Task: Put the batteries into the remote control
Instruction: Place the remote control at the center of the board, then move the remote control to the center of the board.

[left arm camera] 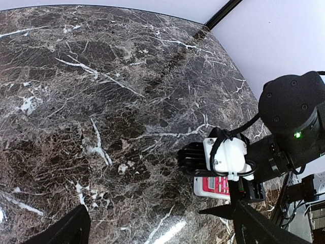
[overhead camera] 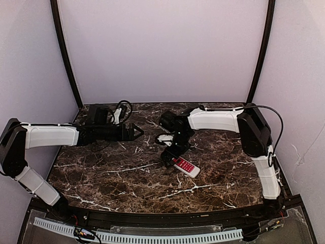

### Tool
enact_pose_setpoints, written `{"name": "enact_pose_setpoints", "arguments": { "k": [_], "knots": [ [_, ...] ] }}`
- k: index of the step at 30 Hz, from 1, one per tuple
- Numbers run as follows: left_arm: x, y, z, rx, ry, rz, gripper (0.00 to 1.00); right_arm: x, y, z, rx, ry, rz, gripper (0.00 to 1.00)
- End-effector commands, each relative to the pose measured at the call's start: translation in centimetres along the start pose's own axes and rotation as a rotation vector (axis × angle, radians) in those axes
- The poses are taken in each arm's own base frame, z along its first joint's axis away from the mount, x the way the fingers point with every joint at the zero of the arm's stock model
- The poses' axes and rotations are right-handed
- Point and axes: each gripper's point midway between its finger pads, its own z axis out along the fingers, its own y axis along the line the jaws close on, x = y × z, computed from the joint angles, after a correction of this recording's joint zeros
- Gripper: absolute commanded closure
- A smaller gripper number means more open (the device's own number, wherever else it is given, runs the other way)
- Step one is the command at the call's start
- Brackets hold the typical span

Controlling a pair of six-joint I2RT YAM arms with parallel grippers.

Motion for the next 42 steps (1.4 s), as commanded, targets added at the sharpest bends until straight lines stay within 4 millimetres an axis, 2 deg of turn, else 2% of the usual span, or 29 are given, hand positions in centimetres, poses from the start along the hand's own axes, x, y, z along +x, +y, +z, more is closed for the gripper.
{"name": "enact_pose_setpoints", "arguments": {
  "k": [1,6,9,12,15,19,26,31,42],
  "knots": [
    [0.0,0.2,-0.5,-0.012,0.013,0.008,0.01,-1.7,-0.9,-2.6,-0.065,-0.144,0.033,0.01],
    [0.2,0.6,-0.8,-0.055,0.038,-0.003,0.01,-2.0,-4.0,-7.3,-0.112,-0.355,0.117,0.01],
    [-0.1,1.3,-1.2,-0.112,0.048,-0.013,0.01,-0.2,-6.7,-8.8,-0.104,-0.414,0.185,0.01],
    [-0.2,1.1,-1.5,-0.113,0.044,-0.013,0.01,2.8,-8.6,-8.5,-0.046,-0.399,0.226,0.01],
    [-0.2,1.1,-1.5,-0.113,0.048,-0.019,0.01,6.0,-9.5,-6.5,0.022,-0.323,0.251,0.01],
    [-0.2,1.2,-1.5,-0.116,0.047,-0.030,0.01,8.7,-10.4,-4.1,0.113,-0.234,0.269,0.01],
    [0.0,1.2,-1.6,-0.115,0.048,-0.033,0.01,11.0,-10.2,-1.3,0.217,-0.089,0.234,0.01],
    [0.2,1.5,-1.8,-0.126,0.043,-0.025,0.01,11.9,-8.6,-0.1,0.210,-0.038,0.201,0.02],
    [0.1,1.7,-1.7,-0.140,0.045,-0.012,0.02,11.7,-1.3,0.6,0.055,-0.022,0.132,0.01]
  ]
}}
